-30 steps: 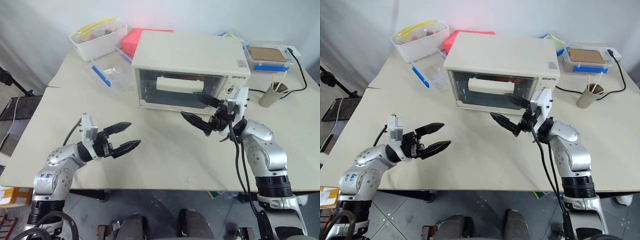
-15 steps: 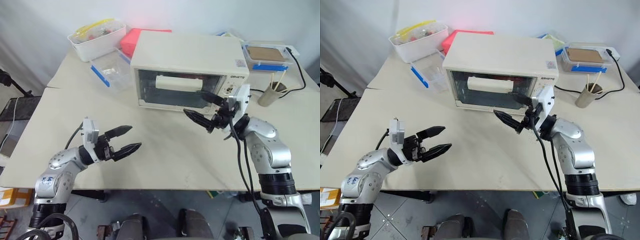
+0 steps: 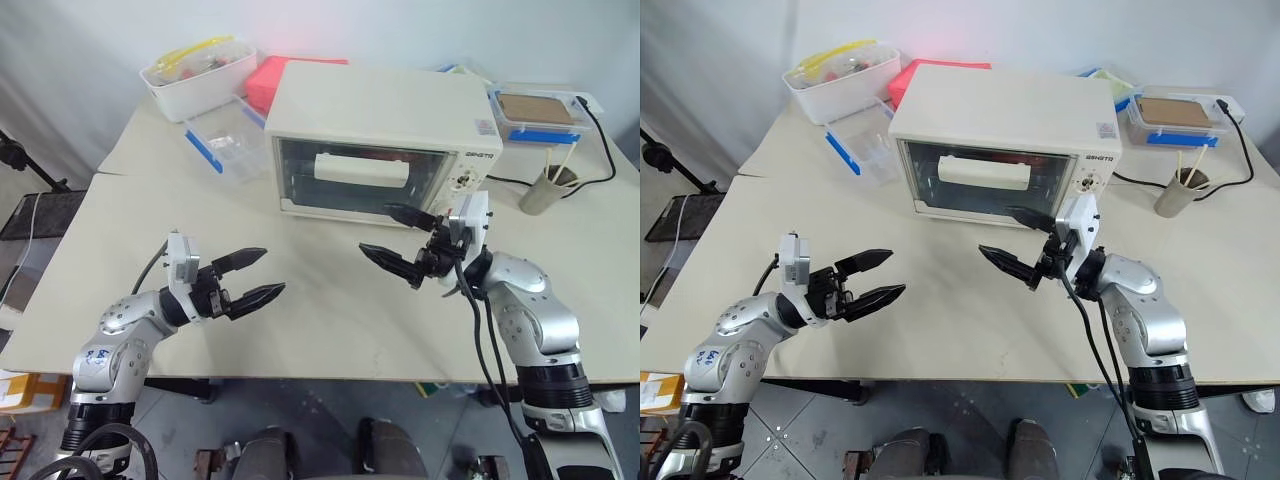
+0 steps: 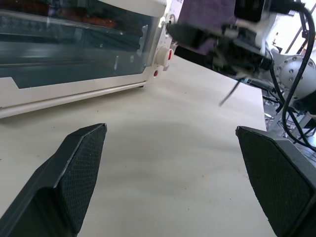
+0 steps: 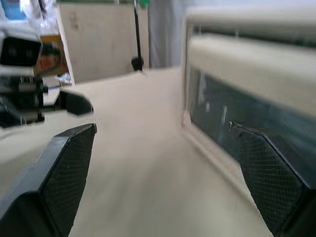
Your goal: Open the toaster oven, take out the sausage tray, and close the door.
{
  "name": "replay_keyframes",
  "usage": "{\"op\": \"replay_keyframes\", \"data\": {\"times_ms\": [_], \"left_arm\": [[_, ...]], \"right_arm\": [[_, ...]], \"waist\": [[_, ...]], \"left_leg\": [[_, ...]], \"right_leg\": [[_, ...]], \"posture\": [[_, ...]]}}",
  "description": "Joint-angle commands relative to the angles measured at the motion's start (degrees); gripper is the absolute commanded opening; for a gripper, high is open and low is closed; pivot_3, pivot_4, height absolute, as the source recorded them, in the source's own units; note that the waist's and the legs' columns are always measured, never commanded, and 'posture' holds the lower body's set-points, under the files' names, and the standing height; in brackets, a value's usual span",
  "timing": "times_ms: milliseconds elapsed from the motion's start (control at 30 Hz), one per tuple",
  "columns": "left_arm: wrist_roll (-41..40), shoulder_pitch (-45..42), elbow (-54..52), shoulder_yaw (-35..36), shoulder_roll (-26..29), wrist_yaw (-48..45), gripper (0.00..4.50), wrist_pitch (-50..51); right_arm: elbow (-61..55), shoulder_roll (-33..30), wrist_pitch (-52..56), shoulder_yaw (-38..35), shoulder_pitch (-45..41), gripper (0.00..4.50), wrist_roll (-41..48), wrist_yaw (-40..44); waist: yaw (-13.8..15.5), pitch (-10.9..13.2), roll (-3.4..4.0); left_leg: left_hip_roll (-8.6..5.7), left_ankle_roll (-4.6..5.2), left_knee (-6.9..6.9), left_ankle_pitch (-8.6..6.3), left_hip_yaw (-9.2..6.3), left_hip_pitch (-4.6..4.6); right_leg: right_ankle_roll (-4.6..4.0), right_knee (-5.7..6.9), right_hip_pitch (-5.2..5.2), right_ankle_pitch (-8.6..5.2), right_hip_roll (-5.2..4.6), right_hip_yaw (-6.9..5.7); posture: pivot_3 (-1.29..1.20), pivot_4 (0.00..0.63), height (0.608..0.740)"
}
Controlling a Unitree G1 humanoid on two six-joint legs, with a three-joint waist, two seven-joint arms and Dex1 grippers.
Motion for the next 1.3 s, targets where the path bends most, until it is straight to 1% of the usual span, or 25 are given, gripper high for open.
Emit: {"op": "replay_keyframes", "data": {"times_ms": [33,200,433,600,767,900,967,1000,1033,1100,1133,1167,1200,1300], "left_arm": [[-0.5,-0.54,-0.5,0.13,0.17,-0.93,4.47,-0.4],[-0.7,-1.66,-0.37,0.12,0.09,-1.5,4.47,-0.36],[-0.6,-1.48,-0.52,0.28,0.26,-1.68,4.47,-0.25],[-0.65,-0.92,-1.06,0.5,0.35,-1.48,4.47,-0.23],[-1.83,-1.38,-0.24,2.51,1.19,-0.93,4.47,0.95],[-4.46,-2.4,0.98,4.91,3.23,-1.41,4.47,4.87],[-6.71,-3.89,4.22,7.28,6.63,-3.44,4.08,8.31],[-6.84,-6.29,7.21,8.17,8.14,-4.31,3.94,8.68],[-6.87,-8.05,9.33,8.65,9.13,-4.89,3.62,8.83],[-5.97,-14.06,14.64,9.01,7.93,-3.45,3.01,6.83],[-5.65,-15.95,16.27,9.09,7.24,-2.94,2.7,6.37],[-4.54,-17.56,17.71,8.74,6.51,-2.67,2.3,5.05],[-3.48,-18.68,18.8,8.34,5.85,-2.66,2.01,3.72],[0.99,-23.92,24.6,5.81,2.63,-2.03,1.03,-1.59]], "right_arm": [[-1.48,-0.97,-0.35,-1.11,-0.74,4.5,-0.64,-0.92],[6.96,-0.05,-4.46,-2.83,-5.93,4.5,-3.12,-2.61],[11.37,1.32,-8.92,-2.68,-8.86,4.5,-4.0,-1.29],[8.57,2.49,-9.66,-2.7,-7.1,4.5,-1.58,1.93],[3.93,0.42,-9.48,-1.5,-2.54,4.5,-1.99,5.18],[2.2,-0.91,-10.72,-0.71,-0.25,4.5,-3.27,6.83],[1.6,-2.0,-12.66,0.08,1.48,4.5,-4.86,8.06],[1.73,-2.78,-14.99,0.76,2.92,4.5,-6.51,9.14],[1.87,-3.3,-16.67,1.23,3.93,4.5,-7.68,9.89],[2.7,-3.56,-19.7,1.84,5.14,4.5,-9.26,10.7],[2.96,-3.48,-20.39,1.96,5.26,4.5,-9.46,10.74],[3.24,-3.46,-21.27,2.15,5.29,4.5,-9.79,10.89],[3.43,-3.44,-21.77,2.34,5.25,4.5,-9.96,10.93],[3.98,-3.66,-23.53,3.17,5.4,4.5,-10.82,11.54]], "waist": [[-0.03,0.0,0.0],[-0.15,0.0,0.0],[-0.05,0.0,0.0],[-0.11,0.0,0.0],[-0.07,0.0,0.0],[-0.15,0.01,-0.01],[-0.12,0.01,-0.02],[-0.12,0.02,-0.02],[-0.06,0.02,-0.03],[0.17,0.05,-0.07],[0.3,0.06,-0.1],[0.22,0.06,-0.1],[0.13,0.06,-0.1],[0.06,0.07,-0.11]], "left_leg": [[0.01,0.0,0.0,0.0,-0.01,0.01],[0.03,-0.01,0.0,0.0,0.02,0.01],[0.01,0.0,-0.04,0.0,0.05,-0.02],[0.03,-0.01,-0.03,0.0,0.03,-0.01],[0.02,-0.01,-0.04,0.0,0.0,-0.02],[0.03,-0.01,-0.03,0.0,-0.02,0.0],[0.04,-0.02,-0.04,0.01,-0.01,0.02],[0.05,-0.03,-0.04,0.01,-0.03,0.0],[0.06,-0.03,-0.04,0.01,-0.03,0.01],[0.04,-0.03,-0.04,0.01,0.01,-0.01],[0.0,-0.02,-0.04,0.01,0.04,-0.01],[-0.02,-0.02,-0.01,0.01,0.05,-0.03],[-0.03,-0.01,-0.01,0.01,0.05,-0.02],[-0.06,0.0,-0.01,0.0,0.16,-0.01]], "right_leg": [[0.0,0.0,0.0,0.0,0.01,0.0],[0.0,0.0,0.0,0.0,0.02,0.0],[0.0,-0.03,0.0,0.0,0.02,-0.04],[0.0,-0.02,0.0,0.0,0.03,-0.04],[0.0,-0.04,0.0,0.0,0.02,-0.05],[0.0,-0.03,0.0,0.0,0.02,-0.03],[0.0,-0.03,0.0,0.0,0.03,-0.03],[0.0,-0.02,0.0,0.0,0.06,-0.05],[-0.01,-0.03,0.0,0.0,0.07,-0.05],[-0.01,-0.04,0.0,-0.01,0.07,-0.07],[-0.01,-0.04,0.02,0.0,0.04,-0.07],[0.01,-0.04,0.02,0.0,0.02,-0.07],[0.03,-0.05,0.03,0.01,0.0,-0.06],[0.03,-0.02,0.03,0.02,0.01,-0.13]], "posture": [[0.0,0.15,0.74],[0.0,0.15,0.74],[0.0,0.15,0.74],[0.0,0.15,0.74],[0.0,0.15,0.74],[0.0,0.15,0.74],[0.0,0.15,0.74],[0.0,0.15,0.74],[0.0,0.15,0.74],[0.0,0.15,0.74],[0.0,0.15,0.74],[0.0,0.15,0.74],[0.0,0.15,0.74],[0.0,0.15,0.74]]}}
